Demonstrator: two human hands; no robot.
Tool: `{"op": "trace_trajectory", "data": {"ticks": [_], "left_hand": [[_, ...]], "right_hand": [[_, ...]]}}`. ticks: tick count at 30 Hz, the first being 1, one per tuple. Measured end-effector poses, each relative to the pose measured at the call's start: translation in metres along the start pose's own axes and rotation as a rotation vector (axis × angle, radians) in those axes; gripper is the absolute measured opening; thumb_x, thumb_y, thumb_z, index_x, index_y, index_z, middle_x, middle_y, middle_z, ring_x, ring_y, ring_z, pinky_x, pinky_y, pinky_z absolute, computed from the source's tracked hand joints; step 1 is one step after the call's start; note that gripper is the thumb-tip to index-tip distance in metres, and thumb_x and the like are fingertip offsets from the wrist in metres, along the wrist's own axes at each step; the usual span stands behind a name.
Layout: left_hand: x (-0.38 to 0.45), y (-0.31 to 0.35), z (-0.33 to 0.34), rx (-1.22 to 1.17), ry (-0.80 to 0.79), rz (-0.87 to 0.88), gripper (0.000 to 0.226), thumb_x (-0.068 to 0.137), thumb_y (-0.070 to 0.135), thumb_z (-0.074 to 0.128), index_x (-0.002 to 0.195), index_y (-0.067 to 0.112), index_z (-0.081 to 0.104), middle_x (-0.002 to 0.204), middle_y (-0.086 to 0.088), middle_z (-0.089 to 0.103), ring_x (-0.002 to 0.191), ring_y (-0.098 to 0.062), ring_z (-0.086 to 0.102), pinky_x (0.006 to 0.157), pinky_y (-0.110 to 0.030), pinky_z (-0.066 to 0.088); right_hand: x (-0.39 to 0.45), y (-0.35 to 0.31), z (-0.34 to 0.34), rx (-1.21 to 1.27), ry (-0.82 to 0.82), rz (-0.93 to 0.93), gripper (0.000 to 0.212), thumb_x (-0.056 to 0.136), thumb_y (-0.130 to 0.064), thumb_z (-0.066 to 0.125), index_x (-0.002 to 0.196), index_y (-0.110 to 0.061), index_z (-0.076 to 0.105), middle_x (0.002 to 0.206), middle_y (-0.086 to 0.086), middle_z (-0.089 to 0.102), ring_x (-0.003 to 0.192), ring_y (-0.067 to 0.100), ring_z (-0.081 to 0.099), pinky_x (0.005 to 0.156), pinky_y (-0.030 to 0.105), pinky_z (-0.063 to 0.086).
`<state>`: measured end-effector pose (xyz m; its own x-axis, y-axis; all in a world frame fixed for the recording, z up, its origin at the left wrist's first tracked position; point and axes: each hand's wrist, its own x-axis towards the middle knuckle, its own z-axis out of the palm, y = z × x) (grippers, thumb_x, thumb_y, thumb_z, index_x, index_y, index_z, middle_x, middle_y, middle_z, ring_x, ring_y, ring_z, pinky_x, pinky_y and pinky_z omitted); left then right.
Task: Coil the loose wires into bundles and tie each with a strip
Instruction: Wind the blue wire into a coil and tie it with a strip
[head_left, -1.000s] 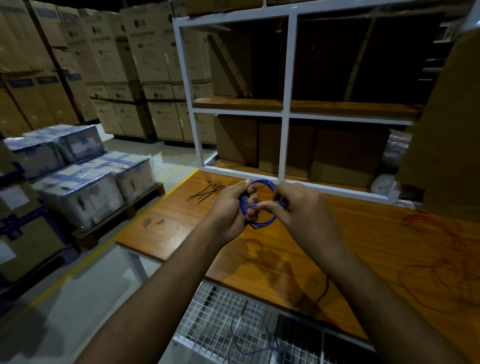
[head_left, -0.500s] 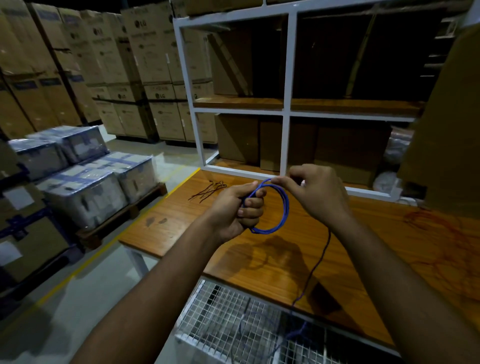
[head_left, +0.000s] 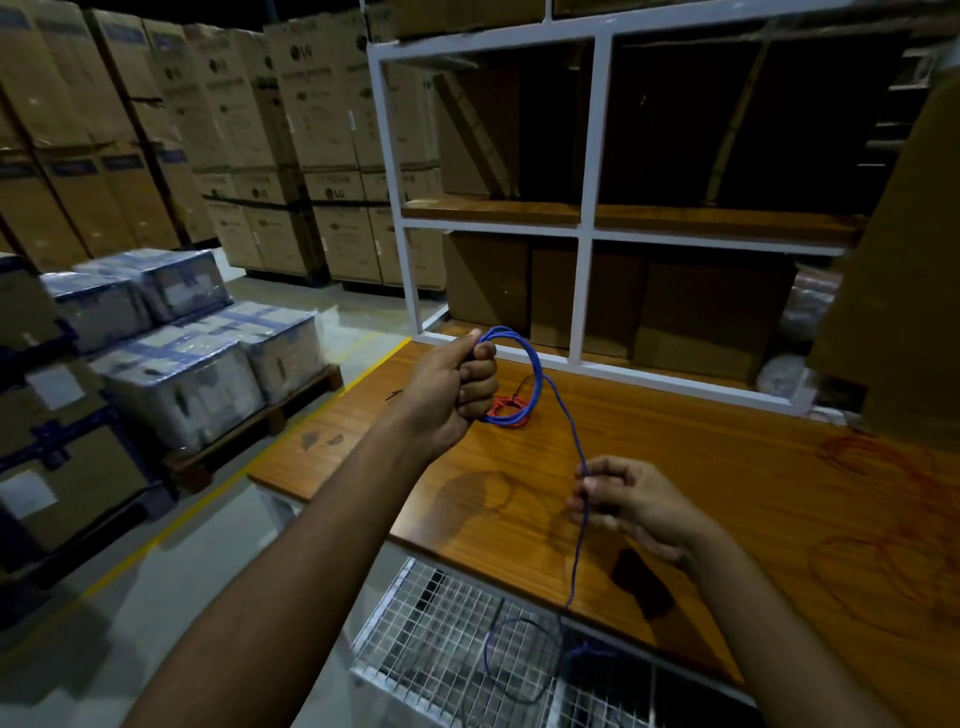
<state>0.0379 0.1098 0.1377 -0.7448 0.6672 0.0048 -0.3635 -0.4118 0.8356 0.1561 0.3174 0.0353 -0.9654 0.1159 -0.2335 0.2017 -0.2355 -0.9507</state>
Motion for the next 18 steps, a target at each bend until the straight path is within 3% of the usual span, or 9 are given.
{"op": "trace_trajectory", "data": {"ticks": [2,4,7,9,11,14,16,18], "left_hand": [[0.005,-0.005,0.003,0.042,0.022,0.055,0.037,0.107,0.032,0.031,0.076,0.017,0.045,0.052,0.009,0.030,0.038,-0.004,0.024,0.035,-0.018,0.019],[0.009,-0.011,0.004,0.052,0.040,0.087,0.037,0.108,0.033,0.030,0.077,0.017,0.044,0.052,0.009,0.031,0.038,-0.004,0.024,0.034,-0.018,0.020],[0.014,-0.016,0.004,0.079,0.069,0.108,0.036,0.108,0.032,0.030,0.078,0.017,0.044,0.053,0.008,0.032,0.039,-0.005,0.025,0.035,-0.018,0.021],[0.016,-0.018,0.005,0.129,0.092,0.119,0.036,0.108,0.031,0.030,0.078,0.017,0.043,0.052,0.008,0.032,0.039,-0.005,0.025,0.036,-0.019,0.021],[0.016,-0.020,0.007,0.171,0.106,0.123,0.036,0.108,0.031,0.030,0.078,0.017,0.043,0.052,0.009,0.032,0.040,-0.005,0.027,0.038,-0.020,0.023],[0.012,-0.027,0.010,0.209,0.117,0.099,0.037,0.108,0.031,0.030,0.078,0.015,0.044,0.051,0.007,0.033,0.043,-0.009,0.034,0.042,-0.021,0.033],[0.008,-0.031,0.014,0.222,0.093,0.075,0.037,0.108,0.031,0.031,0.079,0.014,0.045,0.053,0.005,0.033,0.045,-0.012,0.037,0.045,-0.023,0.038],[0.004,-0.035,0.019,0.291,0.052,0.062,0.035,0.108,0.031,0.032,0.081,0.014,0.046,0.055,0.002,0.036,0.047,-0.014,0.042,0.047,-0.025,0.041]], "right_hand": [[-0.002,0.002,0.021,-0.198,0.158,-0.030,0.002,0.096,-0.001,0.058,0.097,-0.001,0.058,0.082,0.017,0.065,0.070,0.027,0.072,0.075,0.051,0.059],[-0.007,-0.002,0.044,-0.511,0.272,-0.089,0.011,0.099,-0.006,0.056,0.088,-0.009,0.057,0.074,0.011,0.067,0.060,0.023,0.070,0.066,0.048,0.060],[-0.030,-0.019,0.073,-0.980,0.169,-0.204,0.013,0.100,-0.016,0.055,0.089,-0.017,0.062,0.075,0.002,0.068,0.057,0.014,0.070,0.052,0.031,0.057],[-0.048,-0.034,0.085,-1.224,0.056,-0.329,0.009,0.097,-0.017,0.055,0.094,-0.018,0.063,0.082,-0.003,0.065,0.072,0.018,0.065,0.059,0.031,0.048],[-0.060,-0.049,0.091,-1.408,-0.026,-0.479,0.019,0.093,-0.009,0.052,0.104,-0.017,0.064,0.095,-0.001,0.064,0.090,0.019,0.059,0.073,0.032,0.043],[-0.069,-0.066,0.092,-1.422,0.144,-0.709,0.040,0.091,-0.001,0.053,0.122,-0.023,0.064,0.110,-0.001,0.065,0.102,0.019,0.058,0.086,0.034,0.048],[-0.070,-0.071,0.088,-1.329,0.366,-0.906,0.033,0.093,-0.007,0.056,0.120,-0.024,0.063,0.104,-0.001,0.068,0.092,0.018,0.064,0.074,0.036,0.056],[-0.067,-0.074,0.081,-1.317,0.545,-1.000,0.012,0.094,-0.019,0.062,0.106,-0.019,0.062,0.084,0.000,0.067,0.071,0.018,0.064,0.056,0.032,0.051]]}}
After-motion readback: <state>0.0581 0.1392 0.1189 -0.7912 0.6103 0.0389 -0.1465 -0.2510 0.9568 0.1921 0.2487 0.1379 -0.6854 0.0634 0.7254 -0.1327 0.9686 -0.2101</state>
